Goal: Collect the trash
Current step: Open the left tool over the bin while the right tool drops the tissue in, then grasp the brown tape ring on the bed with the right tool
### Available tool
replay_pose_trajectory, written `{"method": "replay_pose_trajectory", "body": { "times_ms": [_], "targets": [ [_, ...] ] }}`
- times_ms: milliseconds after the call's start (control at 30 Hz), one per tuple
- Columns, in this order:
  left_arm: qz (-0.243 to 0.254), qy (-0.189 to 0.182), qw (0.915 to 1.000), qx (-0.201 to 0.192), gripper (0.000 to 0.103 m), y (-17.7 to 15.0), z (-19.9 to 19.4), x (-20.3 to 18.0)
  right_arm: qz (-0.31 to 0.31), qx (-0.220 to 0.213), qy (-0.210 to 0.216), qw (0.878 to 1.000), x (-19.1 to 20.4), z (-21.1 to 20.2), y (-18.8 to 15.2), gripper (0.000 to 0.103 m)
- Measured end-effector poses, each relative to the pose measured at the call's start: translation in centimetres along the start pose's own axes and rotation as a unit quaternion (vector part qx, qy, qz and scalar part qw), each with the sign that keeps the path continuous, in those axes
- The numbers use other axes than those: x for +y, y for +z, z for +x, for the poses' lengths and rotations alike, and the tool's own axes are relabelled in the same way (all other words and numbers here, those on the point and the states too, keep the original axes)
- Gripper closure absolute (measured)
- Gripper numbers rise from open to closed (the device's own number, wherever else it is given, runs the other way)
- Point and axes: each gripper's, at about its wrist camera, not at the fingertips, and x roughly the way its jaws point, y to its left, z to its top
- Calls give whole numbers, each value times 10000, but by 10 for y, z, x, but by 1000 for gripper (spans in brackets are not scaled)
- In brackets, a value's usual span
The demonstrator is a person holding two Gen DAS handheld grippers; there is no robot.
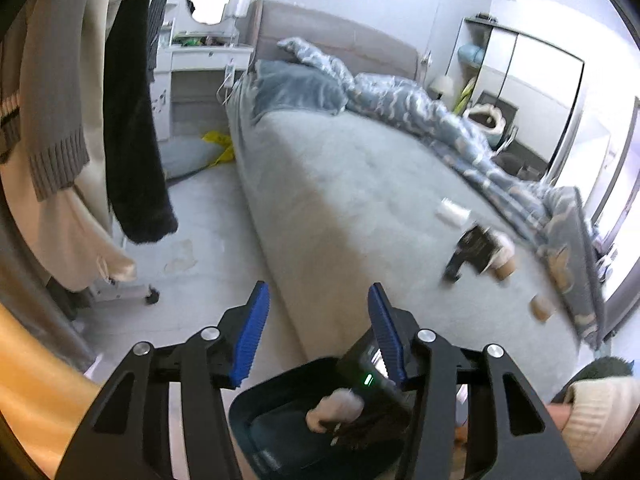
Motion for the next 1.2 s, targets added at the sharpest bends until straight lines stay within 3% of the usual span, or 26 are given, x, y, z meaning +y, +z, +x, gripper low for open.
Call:
{"method": "replay_pose_trajectory", "body": {
  "times_ms": [133,333,433,533,833,967,1200],
  "targets": [
    [138,-106,9995,-248,49,11,-12,-12,-173,-74,72,9998,10,-10,-14,28],
    [320,-173,9985,-414,49,17,-18,-30,-421,-316,265,9983,22,-38,-35,27],
    [141,-477,9977,-451,46,21,-20,-35,-553,-569,266,9965,25,-56,-43,27],
    [223,-509,9972,-500,45,24,-19,-49,-643,-826,228,9942,25,-73,-47,27],
    [483,-520,9958,-572,32,32,-14,-74,-370,-1574,97,9868,-7,-128,-71,26],
    [653,-455,9954,-528,30,35,-5,-87,-255,-1873,-86,9819,-24,-154,-85,26],
    [694,-709,9945,-337,29,37,22,-106,-43,-2423,-427,9693,-57,-196,-109,26]
  ]
}}
